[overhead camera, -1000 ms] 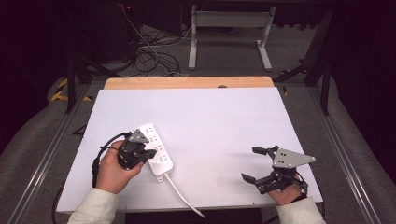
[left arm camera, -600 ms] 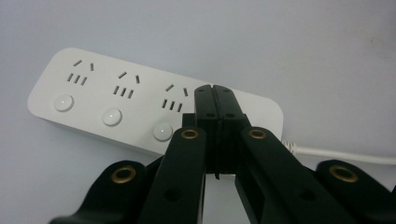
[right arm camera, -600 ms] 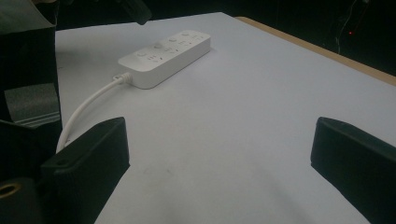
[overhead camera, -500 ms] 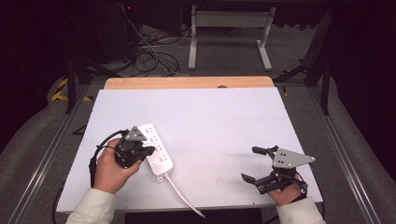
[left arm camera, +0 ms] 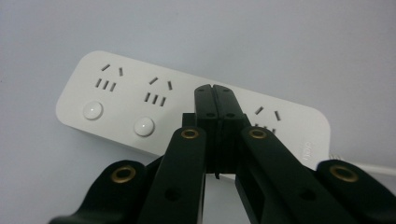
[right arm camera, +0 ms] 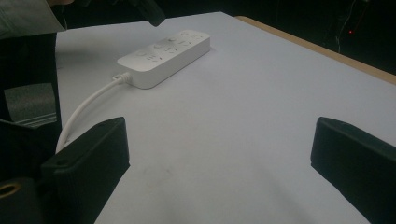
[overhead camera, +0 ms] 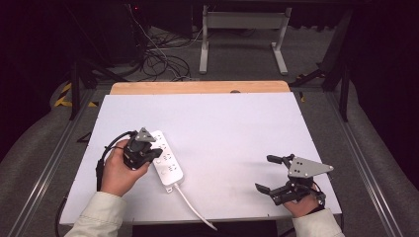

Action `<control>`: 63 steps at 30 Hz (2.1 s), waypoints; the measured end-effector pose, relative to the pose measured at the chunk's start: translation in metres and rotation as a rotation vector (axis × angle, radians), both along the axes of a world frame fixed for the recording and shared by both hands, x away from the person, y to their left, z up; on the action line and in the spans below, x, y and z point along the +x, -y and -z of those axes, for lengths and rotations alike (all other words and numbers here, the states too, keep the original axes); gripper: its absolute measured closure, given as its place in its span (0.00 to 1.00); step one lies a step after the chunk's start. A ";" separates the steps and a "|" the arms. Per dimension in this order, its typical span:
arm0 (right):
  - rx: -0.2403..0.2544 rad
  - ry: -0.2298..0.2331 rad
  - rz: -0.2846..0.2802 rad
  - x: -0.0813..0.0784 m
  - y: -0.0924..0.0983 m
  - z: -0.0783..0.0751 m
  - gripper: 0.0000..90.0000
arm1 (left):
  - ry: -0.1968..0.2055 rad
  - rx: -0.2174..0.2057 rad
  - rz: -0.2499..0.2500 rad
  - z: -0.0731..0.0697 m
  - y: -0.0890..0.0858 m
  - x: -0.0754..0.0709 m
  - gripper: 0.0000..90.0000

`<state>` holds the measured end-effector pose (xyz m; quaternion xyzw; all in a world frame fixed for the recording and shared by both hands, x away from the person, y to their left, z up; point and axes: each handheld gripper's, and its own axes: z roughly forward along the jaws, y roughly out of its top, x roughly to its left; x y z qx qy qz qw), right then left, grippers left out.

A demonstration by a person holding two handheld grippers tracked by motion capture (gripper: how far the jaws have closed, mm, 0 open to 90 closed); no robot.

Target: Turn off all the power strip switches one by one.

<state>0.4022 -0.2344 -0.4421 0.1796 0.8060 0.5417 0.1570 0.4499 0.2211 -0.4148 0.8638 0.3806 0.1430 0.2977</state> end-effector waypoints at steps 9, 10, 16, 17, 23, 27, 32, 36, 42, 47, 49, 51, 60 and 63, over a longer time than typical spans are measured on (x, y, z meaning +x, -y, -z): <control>-0.002 -0.001 0.002 0.000 0.000 0.000 0.05 | -0.028 0.011 -0.005 0.012 -0.005 0.010 1.00; -0.003 -0.001 0.001 0.000 0.000 0.000 0.05 | -0.026 0.017 -0.003 0.013 -0.005 0.011 1.00; -0.003 -0.001 0.000 0.000 0.000 0.000 0.05 | -0.067 0.035 0.008 0.018 -0.003 0.011 1.00; -0.003 -0.001 -0.001 0.000 0.000 0.000 0.05 | -0.068 0.044 0.013 0.018 -0.003 0.012 1.00; -0.005 -0.001 -0.001 0.000 0.000 0.000 0.05 | -0.090 0.053 0.018 0.021 -0.003 0.013 1.00; -0.006 -0.002 -0.003 0.000 0.000 0.000 0.05 | -0.099 0.054 0.023 0.022 -0.003 0.013 1.00; -0.007 -0.001 -0.004 0.000 0.000 0.000 0.05 | -0.101 0.059 0.023 0.024 -0.002 0.014 1.00; -0.007 -0.002 -0.003 0.000 -0.001 0.001 0.05 | -0.103 0.057 0.026 0.024 -0.002 0.014 1.00; -0.009 -0.002 -0.003 0.000 -0.001 0.001 0.05 | -0.095 0.082 0.029 0.025 0.001 0.013 1.00; -0.009 -0.002 -0.004 0.000 -0.001 0.001 0.05 | -0.097 0.076 0.025 0.026 0.000 0.013 1.00; -0.009 -0.001 -0.004 0.000 -0.001 0.001 0.05 | -0.101 0.070 0.026 0.026 0.000 0.013 1.00; -0.010 -0.001 -0.005 0.000 -0.001 0.001 0.05 | -0.101 0.060 0.024 0.027 -0.001 0.013 1.00; -0.010 -0.002 -0.004 -0.001 -0.001 0.001 0.05 | -0.096 0.063 0.012 0.027 0.000 0.012 1.00; -0.009 -0.002 -0.005 -0.001 -0.001 0.001 0.05 | -0.101 0.054 0.010 0.028 -0.001 0.012 1.00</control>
